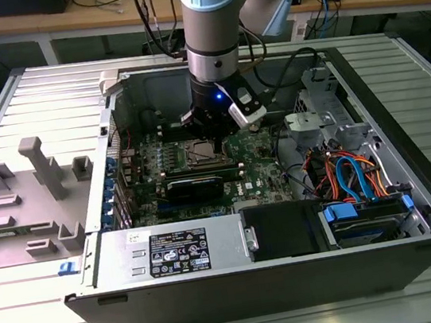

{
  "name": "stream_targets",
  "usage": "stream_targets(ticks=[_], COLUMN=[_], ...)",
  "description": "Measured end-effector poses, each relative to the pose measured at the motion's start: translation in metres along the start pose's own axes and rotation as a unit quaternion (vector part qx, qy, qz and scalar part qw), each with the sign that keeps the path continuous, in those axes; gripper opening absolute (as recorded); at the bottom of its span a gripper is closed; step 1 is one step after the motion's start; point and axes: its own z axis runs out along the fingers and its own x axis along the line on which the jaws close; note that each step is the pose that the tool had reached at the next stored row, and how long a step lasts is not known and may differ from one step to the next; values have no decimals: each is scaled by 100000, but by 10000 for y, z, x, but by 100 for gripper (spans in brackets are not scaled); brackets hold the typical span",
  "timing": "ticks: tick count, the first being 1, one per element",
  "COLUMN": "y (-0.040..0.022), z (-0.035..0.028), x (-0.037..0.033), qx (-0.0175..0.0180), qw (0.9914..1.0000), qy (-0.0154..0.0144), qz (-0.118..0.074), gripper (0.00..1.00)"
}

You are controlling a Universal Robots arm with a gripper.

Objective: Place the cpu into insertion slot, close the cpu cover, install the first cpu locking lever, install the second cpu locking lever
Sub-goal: 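Install the second cpu locking lever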

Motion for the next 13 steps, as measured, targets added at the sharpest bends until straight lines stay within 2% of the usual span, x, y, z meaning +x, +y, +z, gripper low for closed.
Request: stream_targets(ticks=[5, 7, 10, 11, 12, 13], y=[-31, -139, -262, -308, -334, -342], z=[0, 3, 9, 10, 10, 9], x=[0, -19, -29, -30, -29, -29], qx=[-1, -6, -17, -149, -1561, -3526], qw=[100000, 100000, 100000, 100000, 99988, 99938], qy=[3, 68, 108, 110, 25, -93], qz=[1, 3, 1, 3, 23, 60], gripper=[11, 11, 11, 11, 11, 11])
